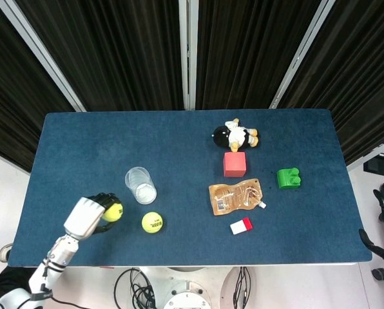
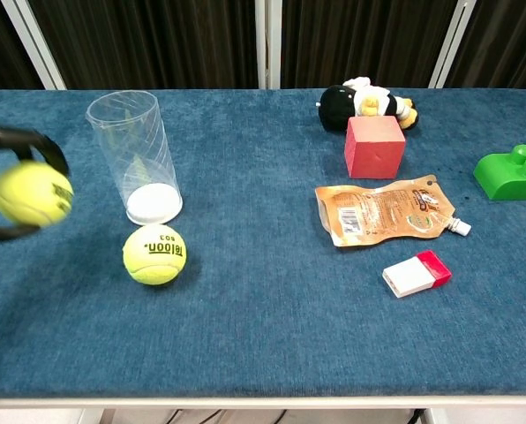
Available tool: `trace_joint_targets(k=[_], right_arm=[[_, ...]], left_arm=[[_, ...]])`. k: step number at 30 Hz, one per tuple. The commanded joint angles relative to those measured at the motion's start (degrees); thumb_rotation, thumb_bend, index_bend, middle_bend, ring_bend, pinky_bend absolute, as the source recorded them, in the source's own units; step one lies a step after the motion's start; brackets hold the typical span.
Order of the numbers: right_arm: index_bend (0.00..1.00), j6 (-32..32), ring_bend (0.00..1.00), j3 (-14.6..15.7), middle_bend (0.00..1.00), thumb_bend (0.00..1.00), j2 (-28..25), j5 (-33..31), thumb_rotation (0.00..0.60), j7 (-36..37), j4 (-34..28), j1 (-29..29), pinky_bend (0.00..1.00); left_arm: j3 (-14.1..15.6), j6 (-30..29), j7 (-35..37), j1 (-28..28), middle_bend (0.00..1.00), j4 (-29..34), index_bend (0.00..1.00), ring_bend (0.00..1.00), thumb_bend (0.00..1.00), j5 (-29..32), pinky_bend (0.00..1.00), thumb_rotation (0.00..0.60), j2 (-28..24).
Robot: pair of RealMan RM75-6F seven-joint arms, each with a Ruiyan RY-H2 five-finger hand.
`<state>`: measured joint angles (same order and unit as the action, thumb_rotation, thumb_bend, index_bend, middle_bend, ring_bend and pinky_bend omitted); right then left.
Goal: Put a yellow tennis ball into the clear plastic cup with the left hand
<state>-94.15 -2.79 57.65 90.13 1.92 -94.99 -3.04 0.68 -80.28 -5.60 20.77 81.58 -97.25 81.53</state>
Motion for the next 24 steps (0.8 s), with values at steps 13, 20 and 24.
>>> trace_joint_targets(k=[13,20,24], right_arm=[[0.00,0.8,0.00,0.1,0.00,0.21,-0.1,1.7,0.600,-1.1,-1.2,1.1,0.00],[0.00,1.9,0.00,-0.3,0.00,0.21,-0.4,0.2,0.600,0.3,-0.7,1.5,0.00],[0.00,2.2,0.00,-0.4,0.00,0.21,-0.3,-0.1,0.600,0.9,0.0,1.6,0.00]], left_arm=[[-9.4,5.3,-6.1,8.2,0.47,14.0,0.50,0.49,0.28,1.9,0.74,0.600,-7.8],[-10.7,10.1,-6.2,12.6,0.47,12.8,0.50,0.49,0.28,3.4,0.73,0.600,-4.3],[-11.3,11.3,-6.6,13.8,0.47,11.4,0.50,0.49,0.28,5.0,0.73,0.600,-3.3]])
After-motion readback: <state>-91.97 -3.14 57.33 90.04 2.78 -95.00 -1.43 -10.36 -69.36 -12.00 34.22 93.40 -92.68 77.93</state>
